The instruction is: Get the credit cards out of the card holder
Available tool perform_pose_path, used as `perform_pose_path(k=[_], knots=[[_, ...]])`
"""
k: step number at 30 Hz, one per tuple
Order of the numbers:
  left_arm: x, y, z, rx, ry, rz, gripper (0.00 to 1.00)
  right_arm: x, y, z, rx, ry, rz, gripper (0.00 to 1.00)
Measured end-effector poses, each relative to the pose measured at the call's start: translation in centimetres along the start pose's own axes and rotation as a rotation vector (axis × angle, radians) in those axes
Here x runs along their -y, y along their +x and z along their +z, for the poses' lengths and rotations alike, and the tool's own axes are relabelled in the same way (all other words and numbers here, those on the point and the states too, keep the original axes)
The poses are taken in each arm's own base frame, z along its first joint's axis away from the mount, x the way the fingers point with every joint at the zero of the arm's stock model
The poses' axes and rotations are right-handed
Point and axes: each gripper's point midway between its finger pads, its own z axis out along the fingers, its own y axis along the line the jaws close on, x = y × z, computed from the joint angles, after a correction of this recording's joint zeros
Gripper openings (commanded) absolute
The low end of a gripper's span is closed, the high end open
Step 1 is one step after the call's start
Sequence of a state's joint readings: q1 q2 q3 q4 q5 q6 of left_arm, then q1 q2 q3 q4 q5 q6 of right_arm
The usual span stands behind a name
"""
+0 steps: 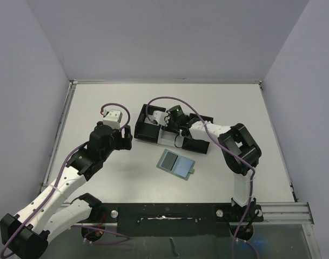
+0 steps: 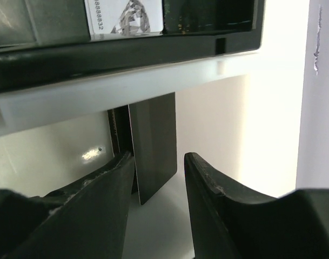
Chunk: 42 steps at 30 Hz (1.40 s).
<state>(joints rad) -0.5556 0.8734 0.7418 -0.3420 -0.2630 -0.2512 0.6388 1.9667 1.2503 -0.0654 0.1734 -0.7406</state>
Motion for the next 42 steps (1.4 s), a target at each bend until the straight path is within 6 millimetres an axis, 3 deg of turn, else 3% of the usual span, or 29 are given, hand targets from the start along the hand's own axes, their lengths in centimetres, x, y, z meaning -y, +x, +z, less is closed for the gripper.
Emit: perform_pose_path(k=[8, 21, 24, 28, 32, 36, 42], knots=[[0.2, 0.1, 0.0, -0.003, 0.009, 0.0, 0.73, 1.1, -1.0, -1.1, 0.049, 0.012, 0.049, 0.46], [0.3, 0.3, 0.1, -0.012, 0.014, 0.002, 0.73, 0.8, -1.6, -1.6, 0.083, -0.007, 0.134, 0.5], [0.3, 0.3, 0.2, -0.014, 0.014, 0.003, 0.73, 1.7, -3.1, -3.5, 0.147, 0.0, 0.244, 0.53], [0.3, 0.4, 0.2, -0.018, 0.017, 0.003, 0.73, 3.6, -6.4, -8.5, 0.301, 0.016, 0.53, 0.55], [0.7, 0.8, 0.5, -0.034, 0.031, 0.006, 0.73, 4.2, -7.9, -12.6, 0.374, -0.008, 0.873, 0.55], [1.0, 1.3, 0.8, -0.059, 0.049, 0.009, 0.73, 0.7, -7.1, -14.2, 0.361, -0.087, 1.137, 0.58], [2.3, 2.4, 1.2, -0.107, 0.106, -0.011, 0.73, -9.5, -4.5, -13.6, 0.148, -0.216, 1.36, 0.59]])
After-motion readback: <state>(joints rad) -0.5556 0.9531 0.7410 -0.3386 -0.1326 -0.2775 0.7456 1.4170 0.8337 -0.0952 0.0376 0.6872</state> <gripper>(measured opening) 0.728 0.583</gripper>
